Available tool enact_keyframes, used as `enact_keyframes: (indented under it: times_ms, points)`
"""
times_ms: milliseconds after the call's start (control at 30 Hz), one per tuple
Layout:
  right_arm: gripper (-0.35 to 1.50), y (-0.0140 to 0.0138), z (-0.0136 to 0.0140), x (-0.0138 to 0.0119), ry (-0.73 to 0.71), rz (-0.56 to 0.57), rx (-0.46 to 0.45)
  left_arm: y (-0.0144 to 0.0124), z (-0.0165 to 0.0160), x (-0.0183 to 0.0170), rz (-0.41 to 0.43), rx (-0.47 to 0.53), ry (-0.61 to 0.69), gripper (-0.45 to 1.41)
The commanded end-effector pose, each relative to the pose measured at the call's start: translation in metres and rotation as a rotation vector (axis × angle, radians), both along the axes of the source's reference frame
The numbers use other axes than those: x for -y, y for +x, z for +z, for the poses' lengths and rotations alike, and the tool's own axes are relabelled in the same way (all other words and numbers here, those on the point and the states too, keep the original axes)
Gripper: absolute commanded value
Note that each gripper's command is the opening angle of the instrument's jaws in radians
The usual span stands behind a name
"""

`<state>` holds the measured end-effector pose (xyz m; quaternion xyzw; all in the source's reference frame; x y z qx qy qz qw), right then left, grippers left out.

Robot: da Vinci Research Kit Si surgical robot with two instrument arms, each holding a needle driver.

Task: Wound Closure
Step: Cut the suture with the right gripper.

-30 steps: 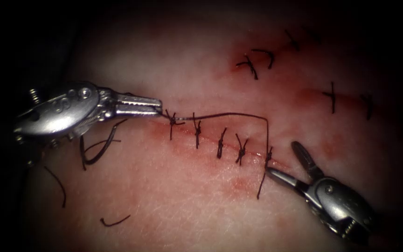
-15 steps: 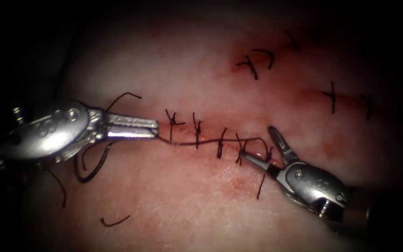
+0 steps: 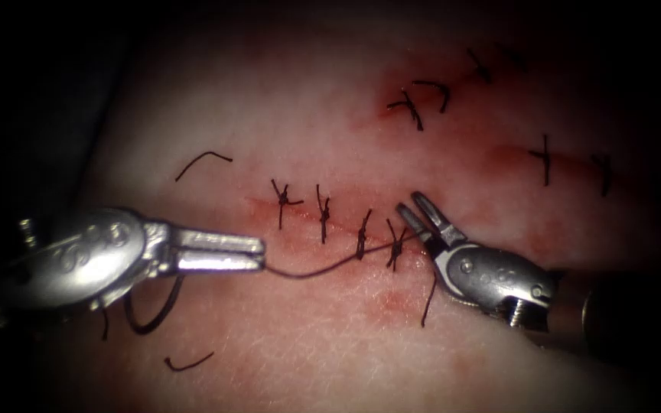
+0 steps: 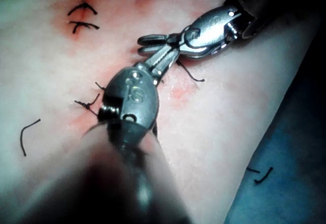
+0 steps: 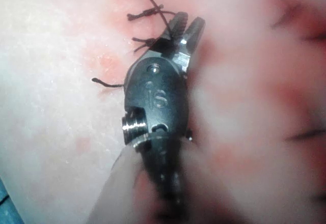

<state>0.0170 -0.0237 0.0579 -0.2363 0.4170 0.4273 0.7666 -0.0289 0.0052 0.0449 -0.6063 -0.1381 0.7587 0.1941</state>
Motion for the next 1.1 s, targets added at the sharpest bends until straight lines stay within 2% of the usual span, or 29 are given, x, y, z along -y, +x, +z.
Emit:
enact_keyframes:
  times_ms: [33, 67, 100, 133, 167, 200, 367, 1100]
  points:
    - [0.49, 0.0008, 0.0009, 0.0002, -0.001, -0.001, 0.000, -0.0006, 0.0006, 0.0002, 0.004, 0.000, 0.000, -0.45]
    - [0.49, 0.0008, 0.0009, 0.0002, -0.001, -0.001, 0.000, -0.0006, 0.0006, 0.0002, 0.004, 0.000, 0.000, -0.45]
    - [0.64, 0.0010, 0.0010, 0.0002, -0.001, 0.000, 0.001, -0.0007, 0.0004, 0.0004, 0.010, 0.000, -0.001, -0.45]
    - [0.71, 0.0010, 0.0010, 0.0002, -0.001, 0.001, 0.001, -0.0008, 0.0003, 0.0006, 0.013, -0.001, -0.002, -0.45]
    - [0.96, 0.0011, 0.0010, 0.0002, -0.001, 0.002, 0.002, -0.0009, 0.0001, 0.0010, 0.020, 0.001, -0.004, -0.45]
    - [1.01, 0.0012, 0.0010, 0.0002, -0.003, -0.002, -0.002, -0.0010, 0.0001, 0.0011, 0.023, 0.001, -0.005, -0.45]
    - [1.08, 0.0013, 0.0009, 0.0003, -0.004, -0.005, -0.005, -0.0012, -0.0006, 0.0020, 0.034, 0.002, -0.010, -0.45]
    - [1.03, 0.0018, 0.0016, 0.0007, -0.011, -0.006, -0.002, -0.0021, -0.0040, 0.0054, 0.082, 0.032, -0.055, -0.45]
